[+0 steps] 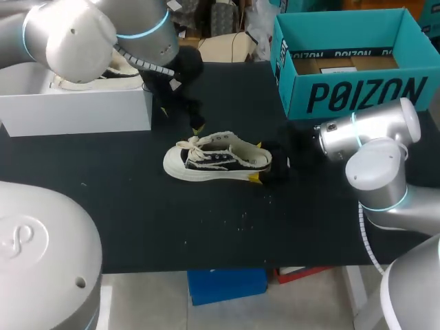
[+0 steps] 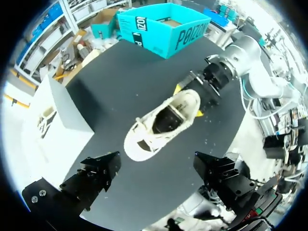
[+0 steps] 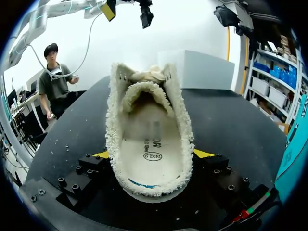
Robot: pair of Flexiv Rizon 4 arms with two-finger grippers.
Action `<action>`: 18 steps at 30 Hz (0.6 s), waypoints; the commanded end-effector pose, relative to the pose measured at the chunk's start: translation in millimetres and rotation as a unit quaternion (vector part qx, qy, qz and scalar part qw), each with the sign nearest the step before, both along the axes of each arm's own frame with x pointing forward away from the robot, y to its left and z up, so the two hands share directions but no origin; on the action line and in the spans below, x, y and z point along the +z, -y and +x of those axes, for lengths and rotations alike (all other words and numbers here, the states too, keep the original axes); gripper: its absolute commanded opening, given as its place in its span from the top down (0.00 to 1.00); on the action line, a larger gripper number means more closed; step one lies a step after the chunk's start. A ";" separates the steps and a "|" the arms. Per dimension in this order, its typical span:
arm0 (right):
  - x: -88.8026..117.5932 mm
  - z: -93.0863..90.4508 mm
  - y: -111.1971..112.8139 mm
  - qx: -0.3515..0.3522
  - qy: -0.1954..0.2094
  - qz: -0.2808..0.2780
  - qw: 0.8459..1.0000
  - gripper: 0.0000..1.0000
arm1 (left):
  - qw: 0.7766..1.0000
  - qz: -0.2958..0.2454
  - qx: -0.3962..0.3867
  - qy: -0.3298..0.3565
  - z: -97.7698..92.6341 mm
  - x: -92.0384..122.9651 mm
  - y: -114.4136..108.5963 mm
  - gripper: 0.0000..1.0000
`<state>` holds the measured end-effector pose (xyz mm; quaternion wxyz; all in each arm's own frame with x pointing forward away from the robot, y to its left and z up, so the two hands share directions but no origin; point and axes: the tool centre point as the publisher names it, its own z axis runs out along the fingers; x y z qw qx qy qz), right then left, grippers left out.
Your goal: Take the shoe out of the shoebox, open the shoe tongue, remove and reinsert the insole, then place the shoe into the shoebox
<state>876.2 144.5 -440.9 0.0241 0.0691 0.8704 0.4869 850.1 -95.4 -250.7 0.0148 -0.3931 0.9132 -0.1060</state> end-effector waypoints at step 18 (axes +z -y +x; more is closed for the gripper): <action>-0.7 0.6 -0.7 -0.001 0.000 -0.001 1.000 1.00 | 0.900 0.104 0.407 -0.113 13.0 -37.4 63.6 0.00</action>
